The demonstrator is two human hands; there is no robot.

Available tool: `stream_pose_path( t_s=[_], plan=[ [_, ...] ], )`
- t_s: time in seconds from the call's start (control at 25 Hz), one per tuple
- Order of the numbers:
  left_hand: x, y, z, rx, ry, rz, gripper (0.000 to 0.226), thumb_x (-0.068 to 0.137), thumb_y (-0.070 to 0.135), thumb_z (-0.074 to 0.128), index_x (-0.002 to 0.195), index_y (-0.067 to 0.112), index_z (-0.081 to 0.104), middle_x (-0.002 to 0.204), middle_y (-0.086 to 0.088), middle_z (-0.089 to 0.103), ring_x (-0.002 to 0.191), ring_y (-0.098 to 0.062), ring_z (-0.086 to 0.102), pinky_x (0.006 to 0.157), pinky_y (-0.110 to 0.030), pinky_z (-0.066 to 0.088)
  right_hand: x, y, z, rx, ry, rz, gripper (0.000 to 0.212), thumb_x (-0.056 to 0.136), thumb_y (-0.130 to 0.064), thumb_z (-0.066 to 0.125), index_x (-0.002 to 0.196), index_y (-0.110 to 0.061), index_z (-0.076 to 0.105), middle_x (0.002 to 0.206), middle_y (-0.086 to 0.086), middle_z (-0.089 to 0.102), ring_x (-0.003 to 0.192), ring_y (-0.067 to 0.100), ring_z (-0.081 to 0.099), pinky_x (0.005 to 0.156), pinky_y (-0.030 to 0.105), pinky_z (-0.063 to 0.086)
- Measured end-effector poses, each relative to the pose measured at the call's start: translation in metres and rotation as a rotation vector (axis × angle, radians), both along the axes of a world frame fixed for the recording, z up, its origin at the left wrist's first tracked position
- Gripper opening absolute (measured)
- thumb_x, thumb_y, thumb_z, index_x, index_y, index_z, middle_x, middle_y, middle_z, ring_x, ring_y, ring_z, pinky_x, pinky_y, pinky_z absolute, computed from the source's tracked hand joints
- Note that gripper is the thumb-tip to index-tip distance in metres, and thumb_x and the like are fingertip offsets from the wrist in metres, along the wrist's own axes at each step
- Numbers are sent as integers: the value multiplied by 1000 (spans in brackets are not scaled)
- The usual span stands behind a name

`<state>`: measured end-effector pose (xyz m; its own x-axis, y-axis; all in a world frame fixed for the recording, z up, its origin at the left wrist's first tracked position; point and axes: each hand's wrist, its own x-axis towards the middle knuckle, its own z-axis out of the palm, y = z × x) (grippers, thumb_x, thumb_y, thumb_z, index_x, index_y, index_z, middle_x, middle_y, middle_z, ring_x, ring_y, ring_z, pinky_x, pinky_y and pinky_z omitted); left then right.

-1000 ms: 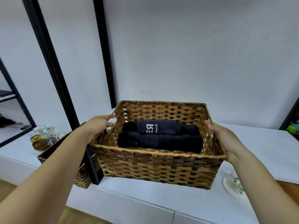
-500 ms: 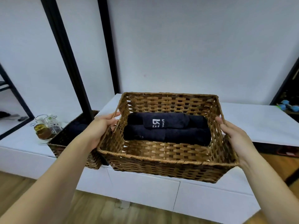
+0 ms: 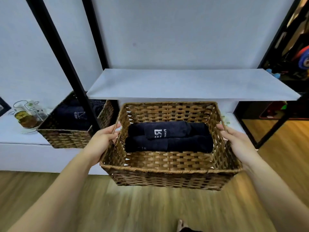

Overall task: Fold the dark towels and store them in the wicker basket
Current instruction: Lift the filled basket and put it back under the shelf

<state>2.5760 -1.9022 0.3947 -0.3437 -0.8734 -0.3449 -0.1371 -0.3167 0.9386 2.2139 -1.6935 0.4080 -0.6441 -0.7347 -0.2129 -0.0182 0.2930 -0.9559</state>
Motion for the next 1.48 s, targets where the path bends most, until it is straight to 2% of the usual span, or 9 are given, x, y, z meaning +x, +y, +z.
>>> stream_pose_path(
  t_s=[0.24,0.36,0.48,0.64,0.76,0.84,1.08,1.32,1.48],
  plan=[
    [-12,5,-62,104,-140,11,42,105,4,43,142,22,54,136,-6,62,120,-26,62,91,-39,53,-6,6,-60,209,59,20,43,101,-8,51,140,-23,59,137,-4,60,126,16,53,110,33,37],
    [-23,9,-79,92,-210,24,31,107,16,46,134,26,57,112,-2,70,97,-17,67,74,-31,52,-11,1,-79,273,68,17,46,101,-5,47,143,-19,56,136,3,63,112,20,61,106,37,45],
    [-35,0,-96,104,-279,7,29,108,24,44,134,30,55,99,0,70,89,-19,69,71,-32,53,-19,-11,-93,294,85,-2,41,103,-5,45,140,-15,59,132,0,64,120,22,60,106,36,46],
    [-56,-28,-114,165,-311,-8,29,109,28,41,136,35,51,102,-7,71,89,-24,71,65,-31,55,-32,-39,-114,294,54,-21,34,105,-4,41,123,-22,63,94,-12,65,83,1,59,66,15,43],
    [-80,-59,-126,171,-337,-14,27,110,27,37,132,38,47,104,-6,68,84,-21,68,54,-25,52,-51,-75,-135,293,66,-41,37,106,-5,42,139,-12,59,115,0,66,93,8,60,78,16,42],
    [-96,-89,-141,178,-361,-24,31,110,28,36,137,39,46,116,-10,66,88,-23,67,59,-29,54,-63,-102,-147,299,56,-50,37,106,-4,43,140,-10,58,121,2,67,95,7,61,78,11,43],
    [-147,-173,-171,191,-405,-56,38,110,28,33,145,42,39,127,-11,61,108,-33,65,86,-42,57,-105,-177,-177,274,57,-97,31,107,-12,46,133,-16,63,100,-13,68,84,-9,58,60,-1,43],
    [-174,-227,-203,187,-428,-26,36,109,30,34,138,51,39,126,-11,64,107,-32,67,97,-49,55,-132,-232,-212,303,94,-68,36,108,-26,45,142,-24,57,109,-9,66,79,-2,56,73,17,46],
    [-182,-246,-219,164,-370,60,31,108,32,39,129,52,48,125,-8,67,108,-29,67,98,-47,55,-145,-257,-225,320,131,-78,40,107,-20,46,147,-24,50,131,-5,62,120,14,58,100,27,44]
  ],
)
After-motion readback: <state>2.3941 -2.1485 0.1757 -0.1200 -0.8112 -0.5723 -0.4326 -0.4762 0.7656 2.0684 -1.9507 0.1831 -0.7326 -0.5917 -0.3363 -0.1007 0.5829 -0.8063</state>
